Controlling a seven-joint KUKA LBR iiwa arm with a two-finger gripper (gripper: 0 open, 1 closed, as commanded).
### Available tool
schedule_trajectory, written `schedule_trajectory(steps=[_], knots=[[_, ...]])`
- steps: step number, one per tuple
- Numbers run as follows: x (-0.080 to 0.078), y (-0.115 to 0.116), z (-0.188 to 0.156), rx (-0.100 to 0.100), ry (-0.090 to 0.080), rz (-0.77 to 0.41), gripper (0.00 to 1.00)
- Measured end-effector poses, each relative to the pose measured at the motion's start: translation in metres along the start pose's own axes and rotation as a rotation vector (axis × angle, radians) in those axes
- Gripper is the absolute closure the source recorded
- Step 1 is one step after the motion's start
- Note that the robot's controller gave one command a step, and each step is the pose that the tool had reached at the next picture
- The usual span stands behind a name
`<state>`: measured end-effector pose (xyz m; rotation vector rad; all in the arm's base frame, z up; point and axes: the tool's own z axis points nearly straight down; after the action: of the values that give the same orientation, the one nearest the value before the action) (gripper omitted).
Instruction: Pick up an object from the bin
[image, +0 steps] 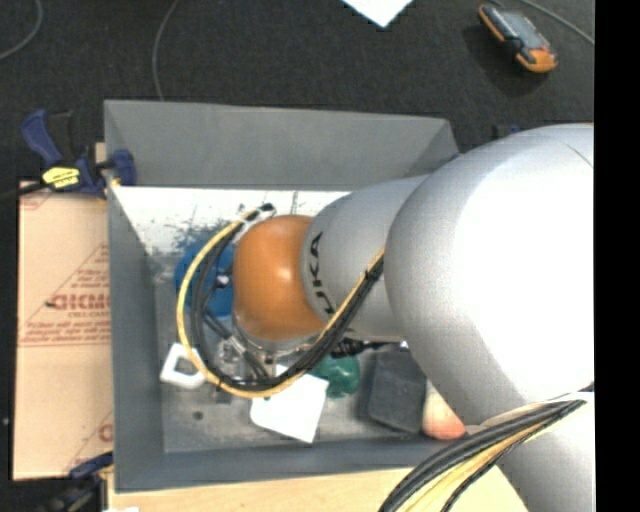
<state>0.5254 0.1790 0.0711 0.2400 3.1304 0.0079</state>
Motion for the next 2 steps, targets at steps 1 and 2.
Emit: schedule_trajectory(steps=[1, 2], knots=[[0.0006, -0.0003, -0.0066, 0.000, 0.001, 0.002, 1.00], [-0.0005, -0.0001, -0.0158, -0.002, -0.002, 0.004, 1.00]])
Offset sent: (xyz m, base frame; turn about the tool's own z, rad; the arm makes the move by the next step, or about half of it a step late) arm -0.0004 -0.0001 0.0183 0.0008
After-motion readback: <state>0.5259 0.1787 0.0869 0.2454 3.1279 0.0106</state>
